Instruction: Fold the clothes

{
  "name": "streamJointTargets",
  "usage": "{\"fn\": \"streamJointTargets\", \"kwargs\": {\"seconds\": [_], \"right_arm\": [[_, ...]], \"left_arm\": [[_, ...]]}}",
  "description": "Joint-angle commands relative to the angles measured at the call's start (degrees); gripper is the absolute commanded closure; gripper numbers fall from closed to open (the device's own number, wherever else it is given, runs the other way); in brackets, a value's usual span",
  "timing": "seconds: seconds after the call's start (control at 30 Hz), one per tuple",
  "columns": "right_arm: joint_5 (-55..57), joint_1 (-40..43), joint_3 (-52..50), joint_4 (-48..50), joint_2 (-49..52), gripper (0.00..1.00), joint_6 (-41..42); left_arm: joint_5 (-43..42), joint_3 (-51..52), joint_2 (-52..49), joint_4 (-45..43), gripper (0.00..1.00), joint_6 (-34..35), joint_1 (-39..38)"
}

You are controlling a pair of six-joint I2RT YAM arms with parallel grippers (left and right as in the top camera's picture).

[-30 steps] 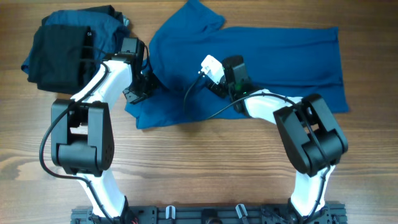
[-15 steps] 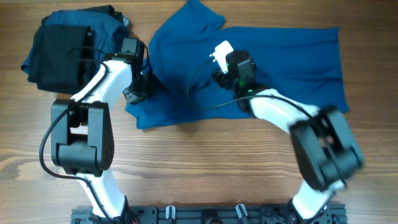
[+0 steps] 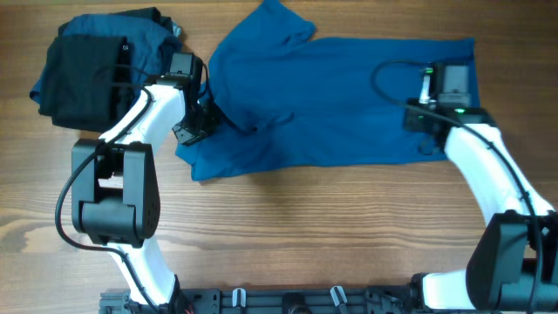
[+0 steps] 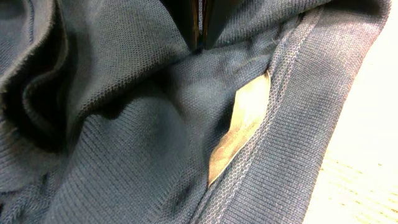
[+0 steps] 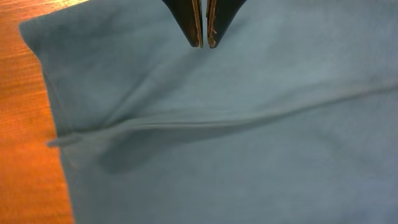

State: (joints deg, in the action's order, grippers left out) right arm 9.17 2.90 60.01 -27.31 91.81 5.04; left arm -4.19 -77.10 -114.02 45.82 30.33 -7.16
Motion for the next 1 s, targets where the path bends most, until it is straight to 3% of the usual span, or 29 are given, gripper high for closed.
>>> {"fn": "streamJointTargets", "kwargs": {"seconds": [0.0,0.37,0.6,0.7,0.8,0.97], "right_arm": [[-5.6,5.1,-0.1,1.7,3.3,0.96,2.8],[1.4,6.7,-0.1,17.9,15.5,0.96,5.6],[-5.6,6.8,0.0,33.0,16.7,0.95,2.6],[-4.1,6.9,0.8,29.2,14.4,0.96,1.2],[6.0,8.3,1.1,15.8,9.8,0.96,9.7],[0.6,13.4,1.0,8.7,9.7,0.96,13.1]], "left_arm": [[0.6,0.4,-0.5,-0.4,0.96,0.0,0.0],[0.9,0.4,-0.5,-0.4,0.96,0.0,0.0],[1.9,0.4,-0.5,-0.4,0.96,0.0,0.0],[1.9,0.4,-0.5,-0.4,0.96,-0.1,0.0],[1.9,0.4,-0.5,-0.4,0.96,0.0,0.0],[1.9,0.4,-0.5,-0.4,0.96,0.0,0.0]]}}
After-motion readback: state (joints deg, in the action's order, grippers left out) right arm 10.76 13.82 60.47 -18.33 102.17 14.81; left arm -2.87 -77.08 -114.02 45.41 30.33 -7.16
